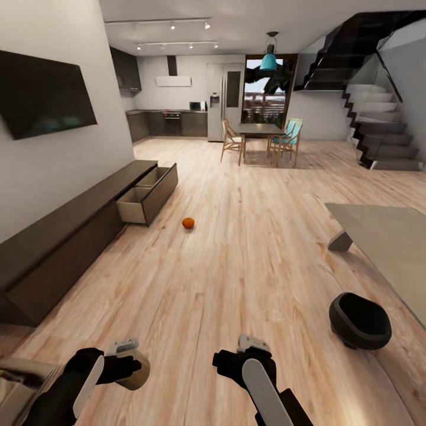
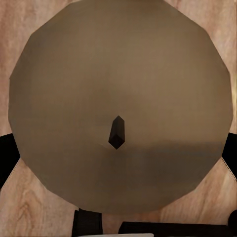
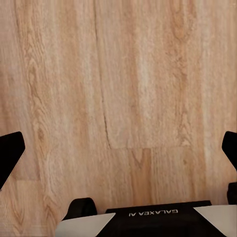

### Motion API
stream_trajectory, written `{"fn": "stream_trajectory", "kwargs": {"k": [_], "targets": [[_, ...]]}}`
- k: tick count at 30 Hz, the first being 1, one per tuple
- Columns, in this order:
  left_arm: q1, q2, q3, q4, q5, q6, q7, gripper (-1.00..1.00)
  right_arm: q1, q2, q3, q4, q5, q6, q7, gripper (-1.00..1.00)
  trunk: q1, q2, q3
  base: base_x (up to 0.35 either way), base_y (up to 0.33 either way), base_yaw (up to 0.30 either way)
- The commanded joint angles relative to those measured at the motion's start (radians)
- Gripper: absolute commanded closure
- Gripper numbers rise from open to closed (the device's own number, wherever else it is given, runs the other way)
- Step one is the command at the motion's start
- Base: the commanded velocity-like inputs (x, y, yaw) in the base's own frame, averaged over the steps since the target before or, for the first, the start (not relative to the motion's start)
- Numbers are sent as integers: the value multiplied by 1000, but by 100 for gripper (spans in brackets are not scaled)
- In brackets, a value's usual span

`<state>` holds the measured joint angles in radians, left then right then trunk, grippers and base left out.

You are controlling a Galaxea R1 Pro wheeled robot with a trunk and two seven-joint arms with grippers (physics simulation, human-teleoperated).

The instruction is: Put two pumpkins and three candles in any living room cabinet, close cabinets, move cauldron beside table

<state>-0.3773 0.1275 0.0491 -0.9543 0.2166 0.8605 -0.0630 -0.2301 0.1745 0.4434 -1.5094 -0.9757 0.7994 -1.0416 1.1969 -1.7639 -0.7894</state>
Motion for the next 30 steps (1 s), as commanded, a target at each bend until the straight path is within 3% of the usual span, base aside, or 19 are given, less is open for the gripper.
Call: {"fn": "stream_trajectory", "kwargs": {"k": [1, 30], "targets": [[0, 0, 0, 0, 1, 0, 0, 100, 0, 0, 0, 0, 0, 0, 0, -100, 0, 0, 0, 299, 0, 1], [0, 0, -3, 0, -2, -1, 3, 100, 0, 0, 1, 0, 0, -2, 1, -100, 0, 0, 0, 299, 0, 0]]}}
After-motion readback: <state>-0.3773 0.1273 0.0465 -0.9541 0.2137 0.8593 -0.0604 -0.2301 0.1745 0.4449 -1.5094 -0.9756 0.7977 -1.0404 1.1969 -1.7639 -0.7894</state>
